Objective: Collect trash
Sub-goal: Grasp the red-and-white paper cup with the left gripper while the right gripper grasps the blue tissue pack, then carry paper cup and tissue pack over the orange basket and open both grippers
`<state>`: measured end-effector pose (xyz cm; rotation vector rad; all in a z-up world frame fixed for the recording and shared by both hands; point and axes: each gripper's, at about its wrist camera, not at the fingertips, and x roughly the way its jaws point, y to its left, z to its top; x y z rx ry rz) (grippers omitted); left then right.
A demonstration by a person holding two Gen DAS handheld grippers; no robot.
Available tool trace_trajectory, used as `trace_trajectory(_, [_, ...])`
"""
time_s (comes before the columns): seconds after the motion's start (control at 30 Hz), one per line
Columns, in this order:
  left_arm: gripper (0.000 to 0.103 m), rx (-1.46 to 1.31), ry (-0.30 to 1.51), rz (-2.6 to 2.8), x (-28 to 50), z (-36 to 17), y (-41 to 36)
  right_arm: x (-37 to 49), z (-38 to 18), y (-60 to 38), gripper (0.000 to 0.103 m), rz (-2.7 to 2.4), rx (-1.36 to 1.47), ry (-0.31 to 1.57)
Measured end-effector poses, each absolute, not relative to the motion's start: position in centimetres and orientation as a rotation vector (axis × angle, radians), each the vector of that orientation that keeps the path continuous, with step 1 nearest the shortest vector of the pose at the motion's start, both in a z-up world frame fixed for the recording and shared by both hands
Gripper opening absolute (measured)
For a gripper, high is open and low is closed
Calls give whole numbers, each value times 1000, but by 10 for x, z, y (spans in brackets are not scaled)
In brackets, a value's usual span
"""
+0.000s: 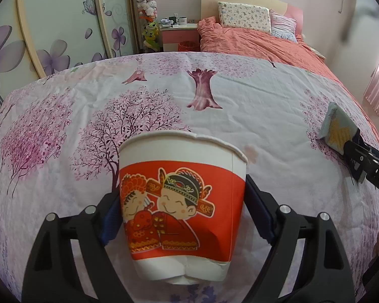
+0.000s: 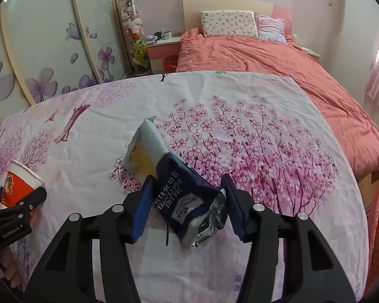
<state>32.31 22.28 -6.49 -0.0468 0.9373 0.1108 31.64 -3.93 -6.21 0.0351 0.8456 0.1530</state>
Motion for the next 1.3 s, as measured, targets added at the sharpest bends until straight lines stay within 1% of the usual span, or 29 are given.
trace_trajectory(0.03, [82, -47, 937, 111, 323, -65, 223, 317, -62, -38, 57, 151, 32, 847])
trace_trajectory(0.07, [82, -46, 937, 111, 323, -65, 223, 318, -63, -36, 61, 154, 32, 849])
trace_trajectory(0.17, [82, -46, 938, 111, 323, -65, 223, 321, -66, -33, 62, 163, 33, 874])
trace_trajectory(0.2, [82, -46, 937, 111, 323, -65, 223, 321, -68, -31, 56, 161, 25, 888])
trace_trajectory(0.23, [82, -47, 937, 111, 323, -65, 223, 320, -69, -31, 55, 148, 13, 891])
trace_trajectory(0.4, [82, -47, 938, 111, 323, -65, 222, 308, -65, -38, 45, 145, 66, 880])
trace_trajectory(0.63, [82, -44, 936, 109, 322, -65, 221, 307, -67, -37, 47, 135, 75, 879])
trace_trajectory(0.7, [82, -36, 936, 107, 319, -65, 222, 305, -66, -37, 42, 138, 67, 869])
trace_trajectory(0.77, [82, -34, 935, 99, 315, -65, 221, 301, -63, -40, 39, 148, 73, 866])
trace_trajectory(0.93, [80, -42, 898, 66, 305, -58, 216, 291, -57, -47, 37, 168, 91, 859])
trace_trajectory(1.13, [80, -19, 855, 44, 296, -37, 202, 275, -42, -57, 37, 184, 116, 829])
trace_trajectory(1.3, [80, -15, 801, 9, 284, -7, 181, 255, -20, -70, 37, 191, 125, 770])
